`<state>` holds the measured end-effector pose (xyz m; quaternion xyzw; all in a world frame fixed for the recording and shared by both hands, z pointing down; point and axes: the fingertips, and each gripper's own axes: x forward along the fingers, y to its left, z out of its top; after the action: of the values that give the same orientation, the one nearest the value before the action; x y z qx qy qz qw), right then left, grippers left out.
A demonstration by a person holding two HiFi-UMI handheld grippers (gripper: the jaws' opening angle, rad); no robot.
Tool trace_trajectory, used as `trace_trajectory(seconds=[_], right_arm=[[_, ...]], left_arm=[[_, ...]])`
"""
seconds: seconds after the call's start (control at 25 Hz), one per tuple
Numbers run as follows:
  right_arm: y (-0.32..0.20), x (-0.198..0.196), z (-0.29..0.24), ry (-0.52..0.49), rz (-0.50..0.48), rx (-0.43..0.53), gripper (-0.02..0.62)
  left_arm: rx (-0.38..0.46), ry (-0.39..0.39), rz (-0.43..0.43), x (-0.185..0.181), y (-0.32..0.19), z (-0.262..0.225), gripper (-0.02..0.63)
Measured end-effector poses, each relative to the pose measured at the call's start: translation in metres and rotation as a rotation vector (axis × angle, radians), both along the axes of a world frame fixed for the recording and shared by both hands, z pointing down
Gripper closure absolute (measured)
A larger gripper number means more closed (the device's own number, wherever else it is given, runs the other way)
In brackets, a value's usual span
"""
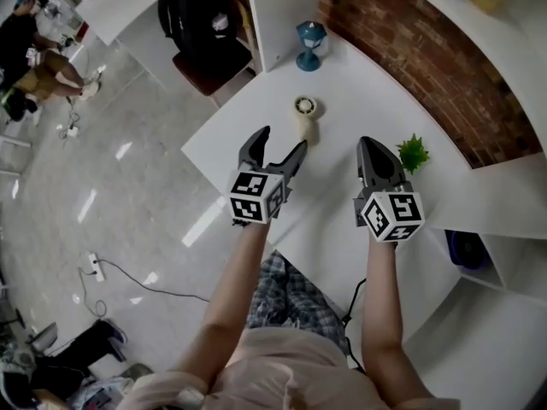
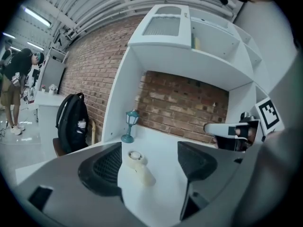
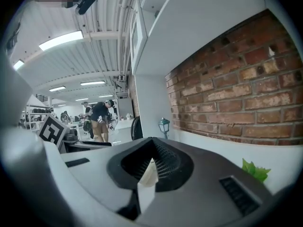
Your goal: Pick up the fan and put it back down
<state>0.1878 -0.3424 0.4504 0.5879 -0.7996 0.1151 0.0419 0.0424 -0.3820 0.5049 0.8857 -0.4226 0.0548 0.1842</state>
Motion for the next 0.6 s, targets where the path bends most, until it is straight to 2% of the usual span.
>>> trace_trajectory(seconds=[0.6], right_arm=[[-0.067,0.011,0.098,0.053,-0.007,-0.123,0.579]], left_arm=[[-0.199,-0.098,-0.104,0.05,-0.064,0.107,0.25]])
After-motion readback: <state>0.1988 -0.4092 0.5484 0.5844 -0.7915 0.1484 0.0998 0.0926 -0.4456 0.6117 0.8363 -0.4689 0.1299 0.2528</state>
